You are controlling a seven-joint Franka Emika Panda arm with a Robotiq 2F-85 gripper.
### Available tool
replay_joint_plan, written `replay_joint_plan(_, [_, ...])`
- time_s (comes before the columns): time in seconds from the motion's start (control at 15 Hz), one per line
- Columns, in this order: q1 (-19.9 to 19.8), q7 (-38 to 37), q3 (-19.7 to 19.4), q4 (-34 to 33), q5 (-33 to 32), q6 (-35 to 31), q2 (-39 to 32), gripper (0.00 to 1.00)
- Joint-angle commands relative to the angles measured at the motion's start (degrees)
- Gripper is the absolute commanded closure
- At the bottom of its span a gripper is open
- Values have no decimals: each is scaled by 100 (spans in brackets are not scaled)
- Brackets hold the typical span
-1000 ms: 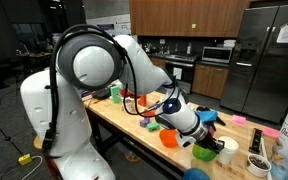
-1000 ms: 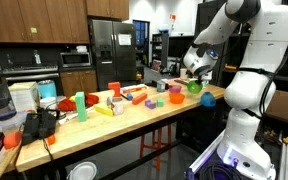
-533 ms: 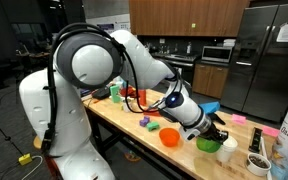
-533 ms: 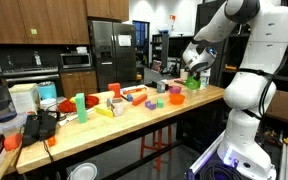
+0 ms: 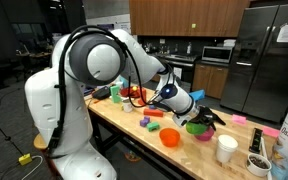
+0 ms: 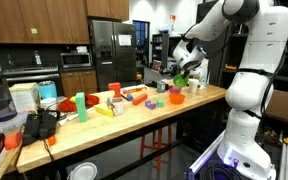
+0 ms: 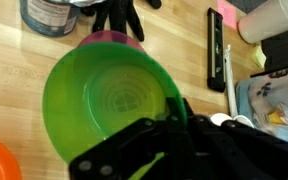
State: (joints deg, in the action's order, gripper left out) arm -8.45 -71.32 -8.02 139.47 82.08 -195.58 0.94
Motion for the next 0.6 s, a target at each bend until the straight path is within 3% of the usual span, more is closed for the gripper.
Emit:
replay_joint_plan(0.0, [15,137,-1,-189,166,139,-43,99])
replay_joint_plan(0.53, [-1,168,-15,-22,216,-110,53,99])
